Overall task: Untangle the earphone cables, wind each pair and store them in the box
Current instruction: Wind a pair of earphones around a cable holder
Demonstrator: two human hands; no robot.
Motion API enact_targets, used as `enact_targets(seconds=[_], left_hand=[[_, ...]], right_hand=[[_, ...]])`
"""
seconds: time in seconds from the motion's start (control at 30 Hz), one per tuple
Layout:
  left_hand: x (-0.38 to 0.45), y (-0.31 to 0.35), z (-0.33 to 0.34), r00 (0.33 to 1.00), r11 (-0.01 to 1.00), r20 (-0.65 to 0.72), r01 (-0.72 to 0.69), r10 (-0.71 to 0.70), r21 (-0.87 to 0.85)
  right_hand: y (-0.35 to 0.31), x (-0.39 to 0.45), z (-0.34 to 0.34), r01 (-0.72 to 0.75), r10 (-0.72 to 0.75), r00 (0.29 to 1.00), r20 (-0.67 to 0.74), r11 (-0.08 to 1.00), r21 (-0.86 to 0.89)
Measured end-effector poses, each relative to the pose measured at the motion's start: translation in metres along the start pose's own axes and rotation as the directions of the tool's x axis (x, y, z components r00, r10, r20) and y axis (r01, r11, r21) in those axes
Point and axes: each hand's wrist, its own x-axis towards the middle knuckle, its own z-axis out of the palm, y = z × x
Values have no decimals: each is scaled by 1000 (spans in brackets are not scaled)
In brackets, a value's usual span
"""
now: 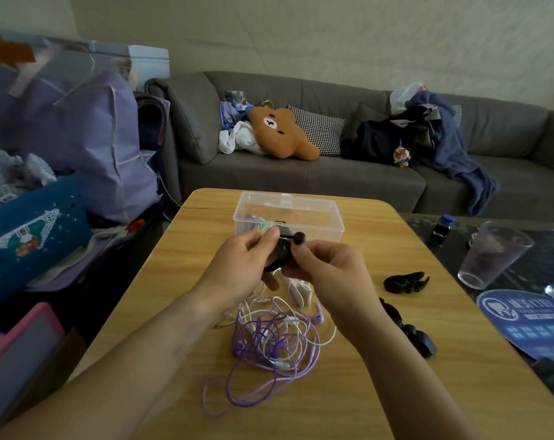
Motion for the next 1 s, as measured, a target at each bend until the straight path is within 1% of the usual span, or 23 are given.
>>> enact_targets(seconds=[0.07, 0.1, 0.13, 0.2, 0.23, 0.3, 0.37, 0.43, 0.5, 0.57, 0.67, 0.73, 0.8, 0.87, 0.93, 1.0], left_hand=[[1, -2, 0, 999, 1000, -42, 25, -24, 15], [2, -3, -1, 998, 999, -56, 14, -12, 43], [2, -4, -1, 998, 997, -60, -8, 13, 71], [2, -4, -1, 997, 995, -61, -46, 51, 86], [1, -4, -1, 996, 994, -66, -58, 65, 90], [1, -6, 0, 991, 987, -70, -105, 114, 125], [1, -7, 1, 987, 977, -63, -138, 150, 161], [2, -8, 3, 984, 966, -36, -162, 173, 203], [3, -11, 5, 980, 935, -3, -190, 200, 301], [4, -13, 7, 977, 896, 22, -206, 214, 392], [3, -13, 13, 979, 856, 54, -197, 196, 477], [-1, -12, 15, 984, 833, 75, -176, 160, 524], [-4, -10, 16, 981, 831, 124, -193, 149, 522], [-2, -10, 13, 966, 840, 205, -239, 156, 487], [3, -11, 10, 944, 882, 270, -283, 188, 378], [1, -9, 10, 935, 920, 285, -287, 209, 268]], right_hand=[[-4, -1, 2, -65, 61, 997, 42, 993, 94], [-5, -2, 4, -53, 48, 998, 49, 993, 104], [-7, -3, 6, -15, 12, 999, 35, 998, 62], [-7, -5, 9, 65, -68, 997, -25, 993, -97], [-7, -6, 9, 82, -90, 994, -55, 987, -137], [-6, -5, 9, 91, -106, 990, -96, 985, -144], [-5, -4, 8, 126, -160, 978, -131, 964, -236], [-4, -5, 10, 174, -251, 955, -160, 906, -385], [-2, -6, 13, 218, -354, 922, -154, 806, -550], [1, -5, 13, 225, -412, 903, -126, 701, -677], [1, -1, 10, 216, -400, 913, -79, 639, -738], [0, 0, 5, 207, -365, 930, -50, 630, -749], [-1, 2, -3, 170, -312, 948, -65, 667, -725], [-1, 2, -9, 142, -291, 952, -93, 692, -708], [-1, 1, -10, 164, -328, 940, -97, 681, -714], [1, 0, -9, 208, -381, 920, -93, 675, -708]])
